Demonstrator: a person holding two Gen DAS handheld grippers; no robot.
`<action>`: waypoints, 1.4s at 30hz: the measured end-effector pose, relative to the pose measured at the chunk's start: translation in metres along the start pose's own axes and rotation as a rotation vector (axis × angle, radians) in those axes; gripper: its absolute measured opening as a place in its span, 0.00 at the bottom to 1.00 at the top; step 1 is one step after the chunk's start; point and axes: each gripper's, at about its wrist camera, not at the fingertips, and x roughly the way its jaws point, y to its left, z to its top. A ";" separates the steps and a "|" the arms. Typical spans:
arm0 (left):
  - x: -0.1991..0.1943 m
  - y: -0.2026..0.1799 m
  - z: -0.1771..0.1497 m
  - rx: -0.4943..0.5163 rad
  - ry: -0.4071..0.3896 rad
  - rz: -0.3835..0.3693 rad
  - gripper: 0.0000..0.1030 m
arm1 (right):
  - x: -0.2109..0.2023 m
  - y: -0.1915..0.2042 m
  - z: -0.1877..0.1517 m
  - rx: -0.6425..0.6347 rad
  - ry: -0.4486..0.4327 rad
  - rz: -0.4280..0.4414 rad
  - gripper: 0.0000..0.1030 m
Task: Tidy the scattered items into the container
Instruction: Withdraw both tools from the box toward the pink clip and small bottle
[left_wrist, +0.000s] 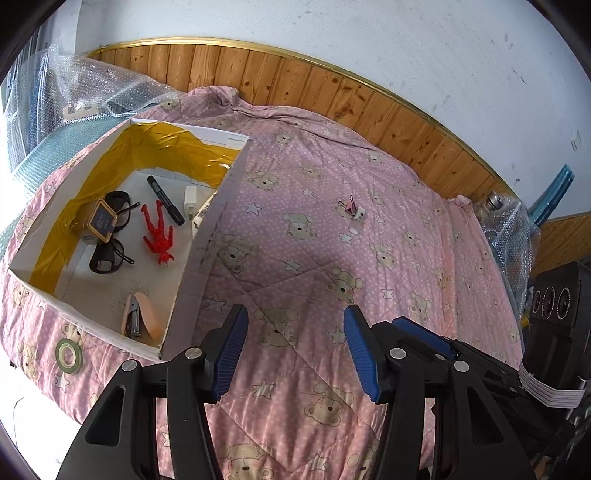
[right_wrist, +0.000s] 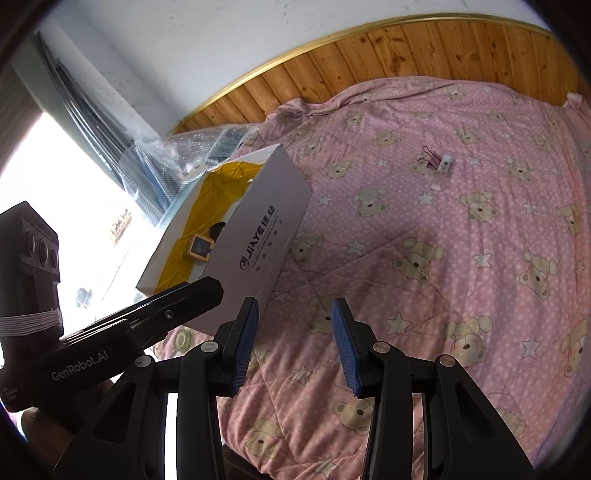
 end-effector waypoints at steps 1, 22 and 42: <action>0.003 -0.004 0.000 0.007 0.004 -0.004 0.54 | -0.001 -0.005 0.000 0.008 0.000 -0.004 0.43; 0.085 -0.051 0.010 0.080 0.124 -0.056 0.54 | 0.004 -0.086 0.012 0.160 0.011 -0.107 0.43; 0.180 -0.061 0.062 0.057 0.227 -0.093 0.54 | 0.052 -0.142 0.074 0.217 0.051 -0.178 0.43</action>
